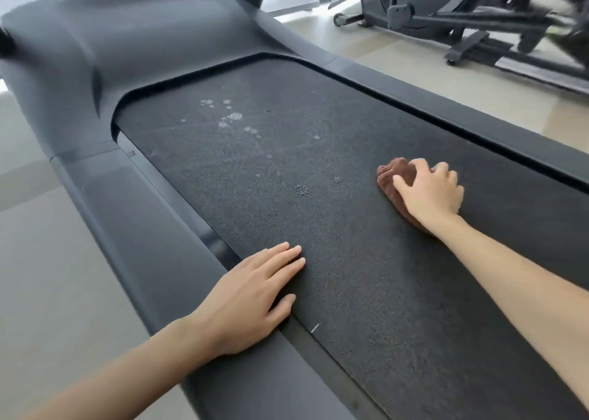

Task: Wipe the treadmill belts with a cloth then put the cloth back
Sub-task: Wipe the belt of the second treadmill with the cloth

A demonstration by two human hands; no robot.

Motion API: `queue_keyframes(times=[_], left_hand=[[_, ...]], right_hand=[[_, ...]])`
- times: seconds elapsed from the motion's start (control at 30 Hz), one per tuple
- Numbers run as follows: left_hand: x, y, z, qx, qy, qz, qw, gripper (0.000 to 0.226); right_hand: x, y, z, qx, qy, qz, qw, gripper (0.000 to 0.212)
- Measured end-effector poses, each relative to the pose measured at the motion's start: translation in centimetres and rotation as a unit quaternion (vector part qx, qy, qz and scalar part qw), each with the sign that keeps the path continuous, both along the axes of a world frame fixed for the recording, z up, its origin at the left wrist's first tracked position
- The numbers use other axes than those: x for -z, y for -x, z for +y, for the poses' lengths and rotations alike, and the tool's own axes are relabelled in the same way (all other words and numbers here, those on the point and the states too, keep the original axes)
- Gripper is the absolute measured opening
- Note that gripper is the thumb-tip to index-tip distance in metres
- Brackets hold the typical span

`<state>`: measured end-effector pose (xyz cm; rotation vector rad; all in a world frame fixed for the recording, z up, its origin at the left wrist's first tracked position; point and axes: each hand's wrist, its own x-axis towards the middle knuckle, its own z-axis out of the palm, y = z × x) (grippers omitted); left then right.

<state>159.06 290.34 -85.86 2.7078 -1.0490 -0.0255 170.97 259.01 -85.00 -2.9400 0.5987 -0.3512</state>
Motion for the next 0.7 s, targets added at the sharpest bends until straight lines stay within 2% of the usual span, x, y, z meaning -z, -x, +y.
queue_keyframes(times=[0.17,0.3,0.37,0.47,0.57,0.7], left_hand=[[-0.4,-3.6,1.8,0.012,-0.002,-0.023,1.000,0.055],[-1.0,-8.4,6.6,-0.047,-0.016,-0.054,0.997,0.071],[-0.7,-10.7,8.9,-0.088,-0.022,-0.039,0.995,0.078],[0.2,-12.7,10.4,-0.111,-0.040,0.015,0.993,0.082],[1.0,-13.2,10.5,-0.103,-0.034,0.011,0.994,0.088],[1.6,-13.5,10.8,-0.100,-0.017,0.003,0.995,0.080]], right_hand=[[0.5,0.0,7.0,-0.095,0.052,-0.022,0.994,0.048],[0.4,3.4,9.2,-0.241,0.083,-0.010,0.967,0.054],[0.0,5.3,8.5,-0.278,0.087,-0.008,0.956,0.056],[0.0,8.3,6.7,-0.257,0.091,-0.024,0.962,0.056],[0.1,10.1,5.4,-0.192,0.099,-0.024,0.976,0.056],[0.2,7.2,5.7,-0.082,0.105,-0.016,0.991,0.051]])
